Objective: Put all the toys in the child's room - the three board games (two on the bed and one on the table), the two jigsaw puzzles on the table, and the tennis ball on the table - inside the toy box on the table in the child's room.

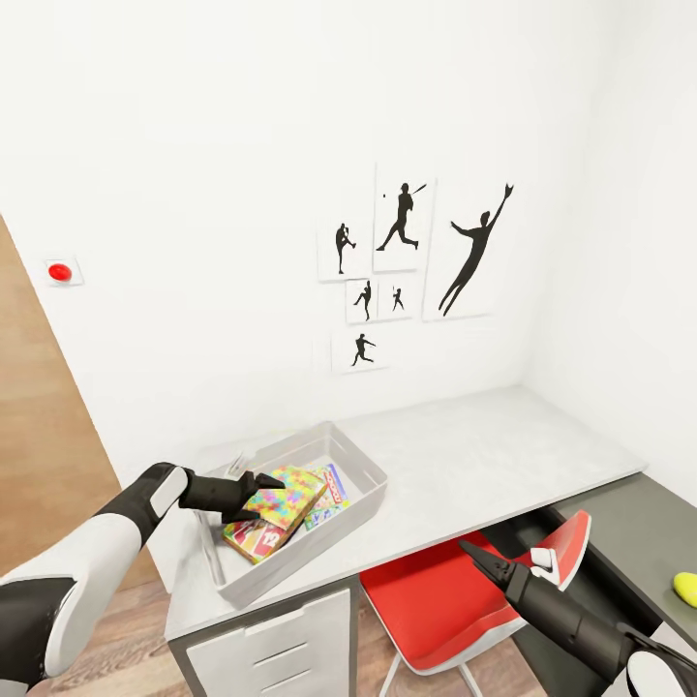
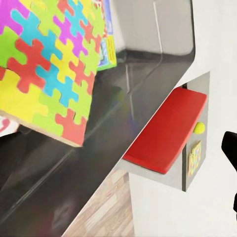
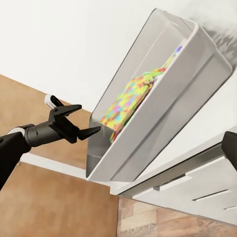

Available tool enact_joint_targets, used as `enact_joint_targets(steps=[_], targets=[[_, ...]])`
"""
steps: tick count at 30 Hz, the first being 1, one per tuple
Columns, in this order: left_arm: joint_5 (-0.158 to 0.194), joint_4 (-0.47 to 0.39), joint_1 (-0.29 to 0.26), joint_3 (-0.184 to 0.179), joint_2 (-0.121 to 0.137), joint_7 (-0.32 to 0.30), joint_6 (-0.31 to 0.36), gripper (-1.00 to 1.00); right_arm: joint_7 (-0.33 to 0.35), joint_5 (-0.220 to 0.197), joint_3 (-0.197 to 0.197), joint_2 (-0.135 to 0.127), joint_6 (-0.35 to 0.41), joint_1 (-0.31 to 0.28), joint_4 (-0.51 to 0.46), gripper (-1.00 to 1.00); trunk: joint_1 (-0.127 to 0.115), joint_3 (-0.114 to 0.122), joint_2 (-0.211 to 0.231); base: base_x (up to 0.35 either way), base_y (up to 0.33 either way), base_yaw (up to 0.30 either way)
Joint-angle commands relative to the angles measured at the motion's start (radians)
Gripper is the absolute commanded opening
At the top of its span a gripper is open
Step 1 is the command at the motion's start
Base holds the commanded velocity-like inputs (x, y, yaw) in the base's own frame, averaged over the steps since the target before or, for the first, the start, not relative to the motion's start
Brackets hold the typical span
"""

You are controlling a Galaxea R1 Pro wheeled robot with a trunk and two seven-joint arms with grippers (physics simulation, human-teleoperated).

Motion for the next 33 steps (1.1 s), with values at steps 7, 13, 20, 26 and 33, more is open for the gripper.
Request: enact_joint_targets(steps=[7,13,20,26,33], targets=[[-0.003,-0.007,-0.001,-0.001,0.02,-0.017,0.006,1.0,0.0,-0.002,-0.001,0.0,0.005,-0.001,-0.001,1.0,0.001,-0.002,-0.002,0.0,0.0,0.0],[0.005,-0.011,0.0,0.009,0.074,-0.071,0.017,1.0,-0.001,-0.002,-0.001,0.0,0.004,-0.001,-0.001,1.0,0.001,-0.002,-0.002,0.0,0.0,0.0],[-0.001,-0.016,0.0,-0.001,0.113,-0.307,0.019,1.0,-0.002,-0.002,0.0,0.0,0.004,-0.001,-0.001,1.0,0.001,-0.002,-0.002,0.0,0.0,0.0],[-0.003,-0.097,0.004,-0.011,0.155,-0.468,0.018,1.0,-0.002,-0.002,0.0,0.0,0.004,-0.001,-0.001,1.0,0.001,-0.002,-0.002,0.0,0.0,0.0],[-0.006,-0.177,0.053,-0.013,0.274,-0.729,-0.008,1.0,-0.001,-0.002,0.0,0.0,0.004,-0.001,-0.001,1.0,0.001,-0.002,-0.002,0.0,0.0,0.0]])
